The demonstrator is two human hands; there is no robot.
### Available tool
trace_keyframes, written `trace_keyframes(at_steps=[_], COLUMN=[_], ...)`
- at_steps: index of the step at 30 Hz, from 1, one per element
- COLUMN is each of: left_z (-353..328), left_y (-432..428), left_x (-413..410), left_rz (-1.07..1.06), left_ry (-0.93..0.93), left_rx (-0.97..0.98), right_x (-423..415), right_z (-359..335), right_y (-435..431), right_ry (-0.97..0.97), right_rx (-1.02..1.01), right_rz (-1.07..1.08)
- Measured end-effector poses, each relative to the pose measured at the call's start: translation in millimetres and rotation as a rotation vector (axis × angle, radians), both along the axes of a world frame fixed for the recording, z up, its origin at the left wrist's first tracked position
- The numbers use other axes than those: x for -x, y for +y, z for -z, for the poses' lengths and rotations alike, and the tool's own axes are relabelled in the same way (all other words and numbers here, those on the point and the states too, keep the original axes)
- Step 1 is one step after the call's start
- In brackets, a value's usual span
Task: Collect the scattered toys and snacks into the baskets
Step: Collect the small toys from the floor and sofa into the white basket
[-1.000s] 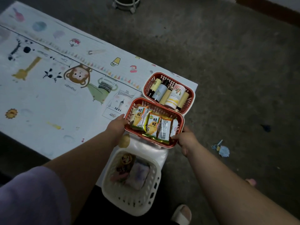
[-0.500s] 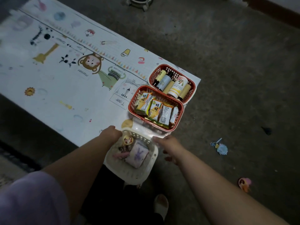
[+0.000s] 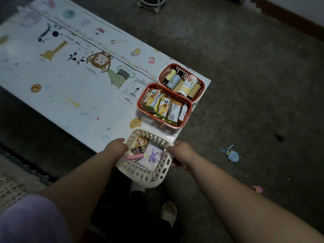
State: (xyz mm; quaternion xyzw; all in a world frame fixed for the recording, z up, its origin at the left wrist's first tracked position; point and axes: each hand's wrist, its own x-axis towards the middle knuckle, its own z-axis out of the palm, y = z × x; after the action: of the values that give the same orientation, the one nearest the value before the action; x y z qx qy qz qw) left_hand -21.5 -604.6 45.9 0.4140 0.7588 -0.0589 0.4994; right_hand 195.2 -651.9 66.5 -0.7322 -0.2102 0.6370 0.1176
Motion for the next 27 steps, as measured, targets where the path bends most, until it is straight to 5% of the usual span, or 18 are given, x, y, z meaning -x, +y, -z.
trace_keyframes(at_steps=[10,27], left_z=[-51.0,-92.4], left_y=[-17.0,-46.8], left_x=[-57.9,-262.9], left_rz=[-0.094,0.27], left_ry=[-0.233,-0.428], left_rx=[0.012,0.381], right_x=[-60.8,-162.6], right_z=[-60.1,-82.2], right_y=[-47.7,-126.7], right_ry=[-0.158,-0.017], right_rx=[-0.059,-0.095], right_rz=[0.189,1.244])
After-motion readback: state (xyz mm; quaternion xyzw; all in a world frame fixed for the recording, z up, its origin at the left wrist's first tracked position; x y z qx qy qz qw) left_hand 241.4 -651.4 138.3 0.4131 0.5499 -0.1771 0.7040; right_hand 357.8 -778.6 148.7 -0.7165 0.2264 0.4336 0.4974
